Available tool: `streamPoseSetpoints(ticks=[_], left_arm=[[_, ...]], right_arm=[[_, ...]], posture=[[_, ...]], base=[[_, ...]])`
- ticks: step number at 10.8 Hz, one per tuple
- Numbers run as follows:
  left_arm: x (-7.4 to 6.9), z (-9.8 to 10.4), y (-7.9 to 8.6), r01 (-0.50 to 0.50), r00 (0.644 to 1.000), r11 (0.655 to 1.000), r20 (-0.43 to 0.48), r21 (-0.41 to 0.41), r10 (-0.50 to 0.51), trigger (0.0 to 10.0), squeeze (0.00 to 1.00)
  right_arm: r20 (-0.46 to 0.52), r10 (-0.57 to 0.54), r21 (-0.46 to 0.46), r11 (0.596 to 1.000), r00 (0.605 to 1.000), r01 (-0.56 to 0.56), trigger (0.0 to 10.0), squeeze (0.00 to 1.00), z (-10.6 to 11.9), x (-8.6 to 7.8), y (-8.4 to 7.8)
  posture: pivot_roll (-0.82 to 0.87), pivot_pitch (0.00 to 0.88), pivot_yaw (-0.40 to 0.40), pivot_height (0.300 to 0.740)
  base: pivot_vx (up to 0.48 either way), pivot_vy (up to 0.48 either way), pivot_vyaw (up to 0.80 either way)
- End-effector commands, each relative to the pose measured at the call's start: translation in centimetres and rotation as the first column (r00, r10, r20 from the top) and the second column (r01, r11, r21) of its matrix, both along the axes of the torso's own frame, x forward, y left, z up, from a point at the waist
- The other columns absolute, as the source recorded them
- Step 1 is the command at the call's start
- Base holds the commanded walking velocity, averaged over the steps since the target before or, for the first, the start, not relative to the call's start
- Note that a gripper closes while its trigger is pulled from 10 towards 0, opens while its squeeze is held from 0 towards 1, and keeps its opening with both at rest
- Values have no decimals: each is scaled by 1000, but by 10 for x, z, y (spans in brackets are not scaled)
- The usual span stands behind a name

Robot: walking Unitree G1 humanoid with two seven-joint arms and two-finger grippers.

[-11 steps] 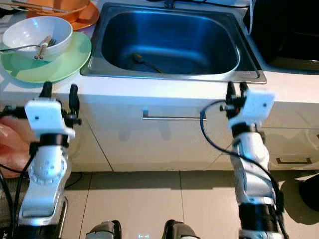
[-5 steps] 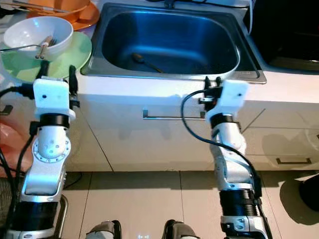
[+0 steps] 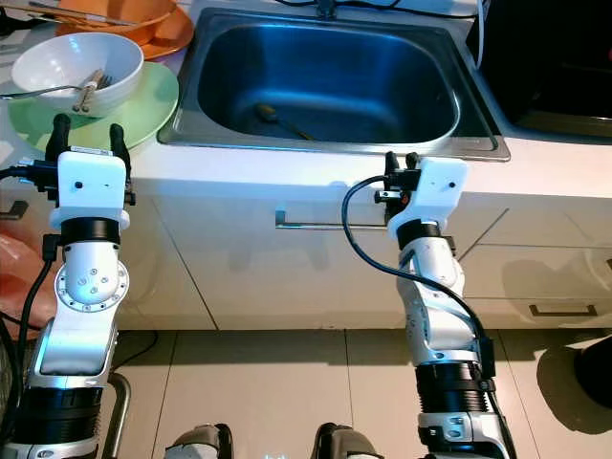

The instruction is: Kitchen organization

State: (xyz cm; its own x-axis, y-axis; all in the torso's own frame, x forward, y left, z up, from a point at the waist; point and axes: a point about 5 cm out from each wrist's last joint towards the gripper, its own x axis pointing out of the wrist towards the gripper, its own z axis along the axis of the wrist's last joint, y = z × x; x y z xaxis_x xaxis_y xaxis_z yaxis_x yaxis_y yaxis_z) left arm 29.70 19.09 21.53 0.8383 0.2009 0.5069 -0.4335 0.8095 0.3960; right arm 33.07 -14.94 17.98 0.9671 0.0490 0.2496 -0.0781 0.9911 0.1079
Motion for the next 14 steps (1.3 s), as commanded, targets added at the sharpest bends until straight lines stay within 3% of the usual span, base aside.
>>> streamPoseSetpoints(ticks=[1, 8, 14], left_arm=[[-1, -5, 1, -24, 1000, 1000, -15, 13, 25, 10000, 0], [16, 6, -5, -40, 999, 993, 8, 115, 39, 10000, 0], [37, 12, 1, -102, 995, 981, -2, 164, 104, 10000, 0]], right_arm=[[-2, 6, 4, 1000, 1000, -6, 10000, 0, -1, 1, 1], [2, 34, 12, 999, 999, -34, 10000, 0, -1, 3, 8], [-9, 31, 16, 999, 999, -31, 10000, 0, -4, 1, 8]], posture=[[108, 135, -72, 740], [104, 115, -72, 740], [99, 131, -75, 740]], base=[[0, 0, 0], [0, 0, 0], [0, 0, 0]])
